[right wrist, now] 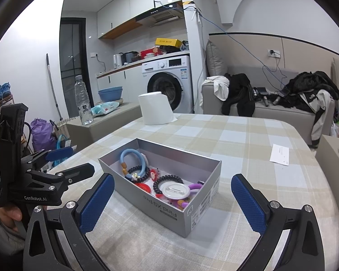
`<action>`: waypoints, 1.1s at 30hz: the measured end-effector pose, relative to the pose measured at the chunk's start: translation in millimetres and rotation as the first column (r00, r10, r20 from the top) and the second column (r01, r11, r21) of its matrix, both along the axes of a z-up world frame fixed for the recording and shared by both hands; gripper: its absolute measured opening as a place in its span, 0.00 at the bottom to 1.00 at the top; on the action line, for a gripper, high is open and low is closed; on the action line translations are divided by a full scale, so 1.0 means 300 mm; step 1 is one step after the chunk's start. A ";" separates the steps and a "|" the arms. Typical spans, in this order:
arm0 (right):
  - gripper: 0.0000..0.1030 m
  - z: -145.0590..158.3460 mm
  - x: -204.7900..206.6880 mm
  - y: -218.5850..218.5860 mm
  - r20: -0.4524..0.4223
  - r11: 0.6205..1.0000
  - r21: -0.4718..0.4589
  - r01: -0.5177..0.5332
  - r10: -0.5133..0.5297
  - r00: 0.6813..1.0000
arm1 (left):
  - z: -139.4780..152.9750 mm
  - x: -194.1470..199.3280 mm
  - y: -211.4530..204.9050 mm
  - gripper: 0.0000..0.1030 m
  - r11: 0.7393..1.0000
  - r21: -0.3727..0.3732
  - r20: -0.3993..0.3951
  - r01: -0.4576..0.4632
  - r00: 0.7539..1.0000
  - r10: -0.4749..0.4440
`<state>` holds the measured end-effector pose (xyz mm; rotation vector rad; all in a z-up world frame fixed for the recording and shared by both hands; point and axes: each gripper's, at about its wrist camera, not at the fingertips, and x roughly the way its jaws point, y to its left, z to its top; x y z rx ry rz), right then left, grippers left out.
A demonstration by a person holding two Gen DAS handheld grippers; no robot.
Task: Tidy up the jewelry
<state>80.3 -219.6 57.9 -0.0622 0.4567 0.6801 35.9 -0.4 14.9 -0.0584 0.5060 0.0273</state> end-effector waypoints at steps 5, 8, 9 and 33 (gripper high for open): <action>1.00 -0.001 0.002 0.001 0.002 1.000 -0.002 -0.001 0.001 1.000 | 0.000 0.000 0.000 0.99 1.000 0.000 0.000 0.000 1.000 0.000; 1.00 -0.001 0.000 0.001 0.001 1.000 -0.001 -0.001 0.001 1.000 | 0.000 0.000 0.000 0.99 1.000 -0.001 0.000 0.000 1.000 0.000; 1.00 -0.001 0.000 0.001 0.001 1.000 -0.001 -0.001 0.001 1.000 | 0.000 0.000 0.000 0.99 1.000 -0.001 0.000 0.001 1.000 -0.001; 1.00 -0.002 0.003 0.005 0.004 1.000 -0.004 -0.005 0.005 1.000 | 0.001 0.001 -0.002 0.99 1.000 0.001 0.000 0.002 1.000 -0.002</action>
